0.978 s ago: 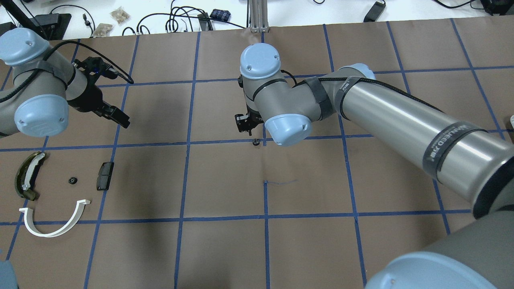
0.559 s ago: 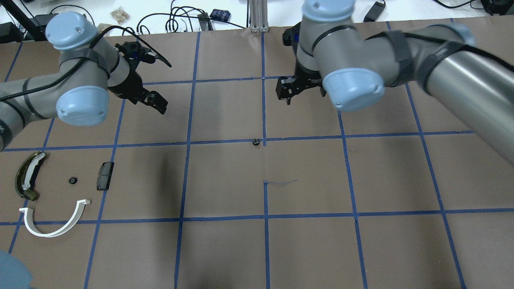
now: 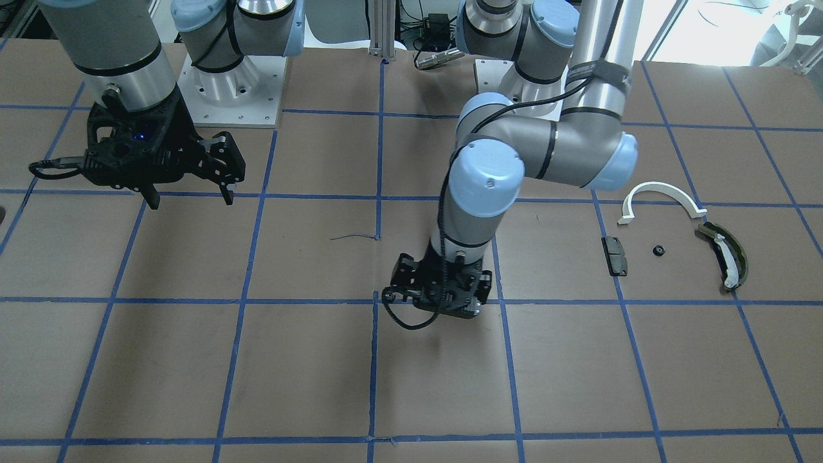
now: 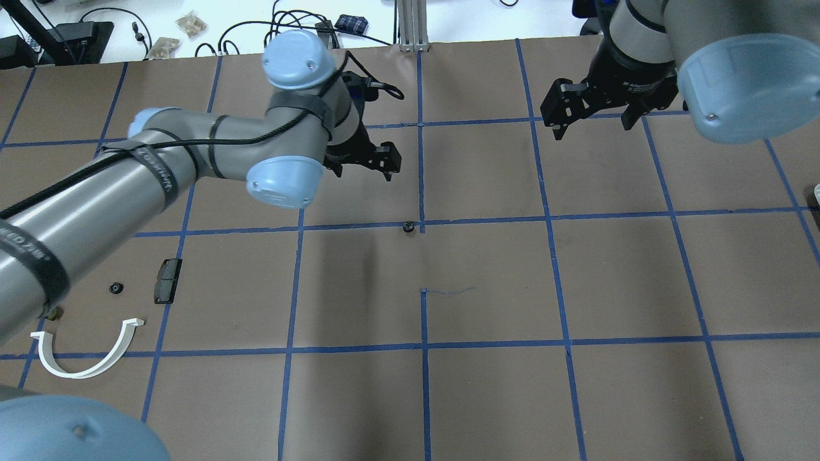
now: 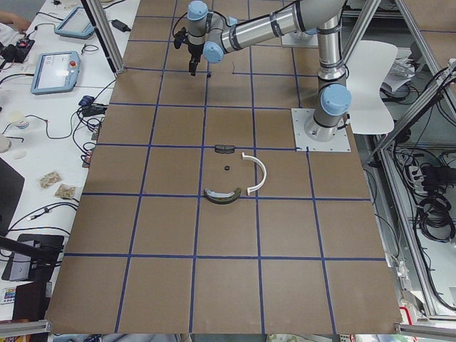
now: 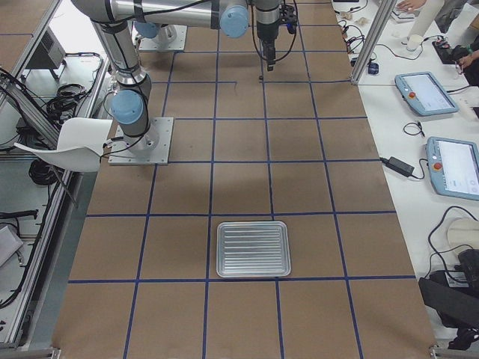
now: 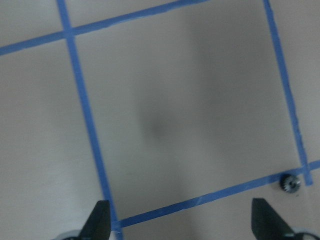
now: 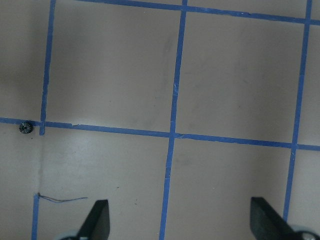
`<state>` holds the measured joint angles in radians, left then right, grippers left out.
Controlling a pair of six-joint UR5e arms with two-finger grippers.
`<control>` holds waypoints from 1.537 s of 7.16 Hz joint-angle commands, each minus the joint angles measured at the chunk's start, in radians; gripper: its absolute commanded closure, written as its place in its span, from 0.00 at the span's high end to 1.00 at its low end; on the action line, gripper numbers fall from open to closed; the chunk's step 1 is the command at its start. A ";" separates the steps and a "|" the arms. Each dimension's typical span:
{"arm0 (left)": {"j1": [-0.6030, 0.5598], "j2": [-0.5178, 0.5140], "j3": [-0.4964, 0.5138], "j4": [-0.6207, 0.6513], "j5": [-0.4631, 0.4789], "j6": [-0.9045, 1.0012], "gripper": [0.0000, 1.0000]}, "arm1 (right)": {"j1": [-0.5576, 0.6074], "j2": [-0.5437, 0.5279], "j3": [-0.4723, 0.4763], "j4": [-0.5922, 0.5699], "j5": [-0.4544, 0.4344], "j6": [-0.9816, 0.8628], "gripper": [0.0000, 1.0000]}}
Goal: Place bearing gear from tray to pile
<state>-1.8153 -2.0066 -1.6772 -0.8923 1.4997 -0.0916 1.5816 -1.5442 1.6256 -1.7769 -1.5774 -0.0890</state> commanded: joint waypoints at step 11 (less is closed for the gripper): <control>-0.128 -0.147 0.002 0.035 0.057 -0.206 0.73 | -0.009 -0.028 -0.049 0.085 0.045 0.192 1.00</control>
<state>-1.9389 -2.1547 -1.6712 -0.8571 1.5550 -0.2978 1.5723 -1.5733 1.5745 -1.6889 -1.5352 0.1021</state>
